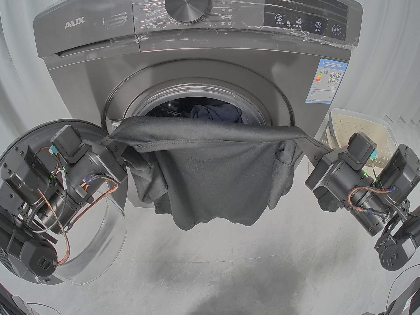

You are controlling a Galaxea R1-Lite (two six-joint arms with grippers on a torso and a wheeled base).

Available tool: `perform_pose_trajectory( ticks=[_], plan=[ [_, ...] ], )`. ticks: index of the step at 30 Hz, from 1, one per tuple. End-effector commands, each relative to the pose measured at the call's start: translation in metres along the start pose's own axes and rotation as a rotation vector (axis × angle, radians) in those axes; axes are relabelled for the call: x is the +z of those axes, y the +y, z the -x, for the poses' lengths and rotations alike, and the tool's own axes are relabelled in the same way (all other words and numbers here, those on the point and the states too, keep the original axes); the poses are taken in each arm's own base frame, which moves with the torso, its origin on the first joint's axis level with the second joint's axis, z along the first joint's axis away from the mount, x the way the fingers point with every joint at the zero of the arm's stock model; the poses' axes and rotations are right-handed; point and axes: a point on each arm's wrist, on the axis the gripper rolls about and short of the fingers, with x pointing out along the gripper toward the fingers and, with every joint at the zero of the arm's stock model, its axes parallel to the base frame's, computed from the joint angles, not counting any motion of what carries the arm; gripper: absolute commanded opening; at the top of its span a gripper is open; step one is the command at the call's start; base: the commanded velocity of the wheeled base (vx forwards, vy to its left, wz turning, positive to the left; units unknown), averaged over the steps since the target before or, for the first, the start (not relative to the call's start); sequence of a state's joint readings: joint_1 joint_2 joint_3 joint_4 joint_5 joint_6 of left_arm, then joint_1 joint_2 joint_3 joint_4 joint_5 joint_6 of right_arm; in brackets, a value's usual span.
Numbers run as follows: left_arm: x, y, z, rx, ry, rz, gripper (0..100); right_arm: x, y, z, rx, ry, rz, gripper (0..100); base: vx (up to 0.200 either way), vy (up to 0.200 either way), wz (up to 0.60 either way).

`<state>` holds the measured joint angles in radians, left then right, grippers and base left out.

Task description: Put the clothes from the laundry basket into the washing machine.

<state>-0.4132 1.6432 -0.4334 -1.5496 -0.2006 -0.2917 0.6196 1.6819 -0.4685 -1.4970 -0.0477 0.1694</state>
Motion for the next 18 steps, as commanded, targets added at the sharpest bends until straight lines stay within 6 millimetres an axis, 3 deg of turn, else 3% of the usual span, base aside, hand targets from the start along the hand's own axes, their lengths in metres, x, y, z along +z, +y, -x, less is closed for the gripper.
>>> perform_pose_trajectory(
  ticks=[1,5,7,8,10,11,15,18],
  plan=[
    [-0.007,-0.013,-0.004,-0.051,0.020,0.016,0,-0.009,0.002,0.005,0.009,0.045,-0.004,0,0.000,0.000,0.00],
    [-0.012,-0.025,-0.013,-0.103,0.027,0.016,0,-0.040,0.016,0.007,0.056,0.160,-0.022,0,0.000,0.000,0.00],
    [-0.012,-0.025,-0.013,-0.103,0.027,0.016,0,-0.040,0.016,0.007,0.056,0.160,-0.022,0,0.000,0.000,0.00],
    [-0.014,-0.027,-0.027,-0.117,0.022,0.020,0,-0.069,0.028,0.006,0.093,0.254,-0.033,0,0.000,0.000,0.00],
    [-0.015,-0.030,-0.032,-0.125,0.024,0.024,0,-0.086,0.039,0.010,0.124,0.317,-0.051,0,0.000,0.000,0.00],
    [-0.016,-0.031,-0.033,-0.128,0.028,0.026,0,-0.091,0.043,0.012,0.136,0.335,-0.053,100,0.000,0.000,0.00],
    [-0.017,-0.033,-0.034,-0.134,0.028,0.028,0,-0.108,0.050,0.019,0.159,0.406,-0.051,100,0.000,0.000,0.00],
    [-0.013,-0.033,-0.037,-0.135,0.009,0.027,0,-0.128,0.049,0.041,0.172,0.541,-0.020,100,0.000,0.000,0.00]
  ],
)
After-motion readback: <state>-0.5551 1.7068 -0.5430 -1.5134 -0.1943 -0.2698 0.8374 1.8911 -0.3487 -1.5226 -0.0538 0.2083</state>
